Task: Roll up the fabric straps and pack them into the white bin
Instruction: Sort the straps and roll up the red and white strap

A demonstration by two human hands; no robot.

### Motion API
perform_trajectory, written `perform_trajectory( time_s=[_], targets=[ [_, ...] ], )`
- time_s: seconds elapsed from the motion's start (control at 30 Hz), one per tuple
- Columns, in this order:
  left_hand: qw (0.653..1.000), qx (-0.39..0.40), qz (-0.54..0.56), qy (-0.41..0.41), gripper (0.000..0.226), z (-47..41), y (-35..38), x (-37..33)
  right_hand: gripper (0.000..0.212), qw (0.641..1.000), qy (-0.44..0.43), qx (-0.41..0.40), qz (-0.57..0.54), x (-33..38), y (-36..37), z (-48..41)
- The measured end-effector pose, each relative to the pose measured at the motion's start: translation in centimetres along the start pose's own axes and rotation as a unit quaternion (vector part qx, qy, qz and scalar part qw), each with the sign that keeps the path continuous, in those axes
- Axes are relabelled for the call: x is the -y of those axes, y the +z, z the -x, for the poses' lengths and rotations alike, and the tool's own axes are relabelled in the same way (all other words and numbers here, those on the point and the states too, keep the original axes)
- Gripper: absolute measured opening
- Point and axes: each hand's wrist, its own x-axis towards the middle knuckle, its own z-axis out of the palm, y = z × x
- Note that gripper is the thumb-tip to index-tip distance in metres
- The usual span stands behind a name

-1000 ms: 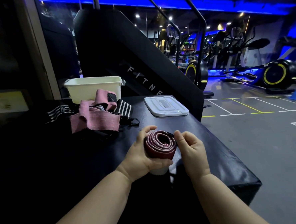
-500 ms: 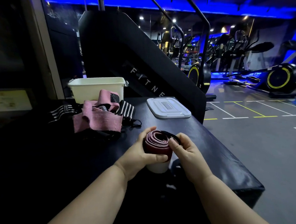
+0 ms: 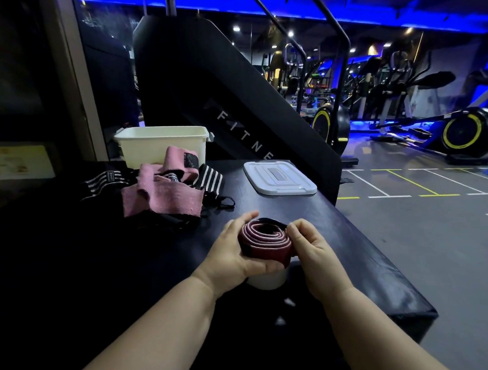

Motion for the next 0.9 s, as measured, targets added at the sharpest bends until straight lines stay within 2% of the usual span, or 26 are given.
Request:
perform_trajectory(
  time_s=[0.13, 0.3, 0.4, 0.53, 0.6, 0.77, 0.9],
  targets=[
    [0.996, -0.090, -0.007, -0.008, 0.078, 0.0, 0.6, -0.2, 0.022, 0.999, -0.024, 0.035, 0.002, 0.1, -0.2, 0.4],
    [0.992, -0.119, 0.027, -0.031, 0.077, -0.2, 0.6, -0.1, 0.014, 0.998, -0.012, 0.057, 0.000, -0.1, -0.1, 0.0],
    [0.995, -0.068, 0.057, -0.042, 0.073, -0.2, -0.1, -0.3, 0.014, 0.999, 0.004, 0.051, -0.007, -0.5, 0.0, 0.0],
    [0.985, 0.058, 0.154, -0.051, 0.092, -0.2, -1.4, 0.1, 0.018, 0.999, 0.002, 0.026, 0.038, -0.8, -0.1, -0.2],
    [0.985, 0.063, 0.152, -0.052, 0.094, -0.4, -1.3, 0.3, 0.018, 0.998, -0.002, 0.012, 0.058, -0.7, -0.1, -0.4],
    [0.996, -0.044, 0.070, -0.034, 0.072, -0.8, -0.2, 0.5, 0.023, 0.997, -0.013, -0.018, 0.075, -0.7, 0.3, -0.5],
    [0.994, -0.108, 0.015, -0.031, 0.068, -0.7, 0.5, 0.0, 0.021, 0.989, -0.081, -0.023, 0.124, -0.7, 0.4, -0.2]
  ],
)
